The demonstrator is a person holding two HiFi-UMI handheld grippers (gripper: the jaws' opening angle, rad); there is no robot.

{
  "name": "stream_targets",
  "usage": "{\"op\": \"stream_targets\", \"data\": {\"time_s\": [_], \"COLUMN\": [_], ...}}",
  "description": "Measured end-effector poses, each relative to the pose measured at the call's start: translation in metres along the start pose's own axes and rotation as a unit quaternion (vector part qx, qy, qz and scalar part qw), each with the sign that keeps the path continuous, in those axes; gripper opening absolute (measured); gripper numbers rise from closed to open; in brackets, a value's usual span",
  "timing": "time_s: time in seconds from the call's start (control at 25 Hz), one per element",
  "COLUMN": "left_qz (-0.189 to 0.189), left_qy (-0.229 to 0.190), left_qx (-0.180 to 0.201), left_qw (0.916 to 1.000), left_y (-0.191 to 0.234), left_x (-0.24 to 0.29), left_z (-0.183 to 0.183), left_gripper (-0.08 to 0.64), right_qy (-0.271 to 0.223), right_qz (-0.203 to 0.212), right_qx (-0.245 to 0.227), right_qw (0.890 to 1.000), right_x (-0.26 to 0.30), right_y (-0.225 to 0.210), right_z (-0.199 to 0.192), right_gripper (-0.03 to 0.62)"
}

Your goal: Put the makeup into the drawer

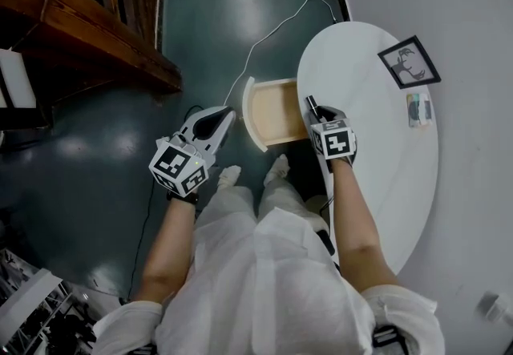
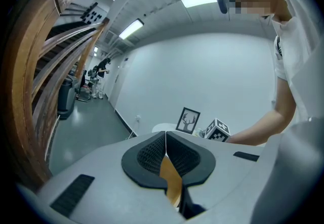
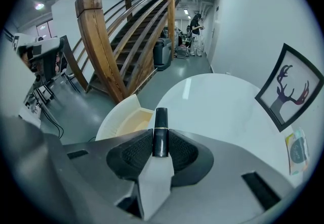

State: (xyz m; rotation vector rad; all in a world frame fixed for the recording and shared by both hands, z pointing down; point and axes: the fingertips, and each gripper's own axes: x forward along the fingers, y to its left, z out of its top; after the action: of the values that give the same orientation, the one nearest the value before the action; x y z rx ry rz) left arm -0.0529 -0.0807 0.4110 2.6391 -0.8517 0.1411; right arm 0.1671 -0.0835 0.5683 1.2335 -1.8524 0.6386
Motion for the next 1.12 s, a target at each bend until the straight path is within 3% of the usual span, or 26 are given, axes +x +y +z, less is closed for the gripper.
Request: {"op": "stream_targets", "data": {"time_s": [0.52, 1.12], "left_qz": [0.034, 0.062], "left_qy": [-0.003, -0.001], "left_qx": [-0.012, -0.023], "left_qw": [0.9994, 0.9978], "left_y": [0.024, 0.045], "left_x": [-0.030, -0.051], "left_z": [-0.008, -0.019], "left_gripper": [0.018, 0.017], "right_qy": [0.000, 0.029], "right_qz": [0.030, 0.043], "right_qx": [-0.020, -0.027], "right_qw": [0.999, 0.998], "right_x": [0.029, 0.074], "right_y": [0.047, 0.087], "right_z": [0.027, 0.027], "right_gripper": [0.091, 0.091]}}
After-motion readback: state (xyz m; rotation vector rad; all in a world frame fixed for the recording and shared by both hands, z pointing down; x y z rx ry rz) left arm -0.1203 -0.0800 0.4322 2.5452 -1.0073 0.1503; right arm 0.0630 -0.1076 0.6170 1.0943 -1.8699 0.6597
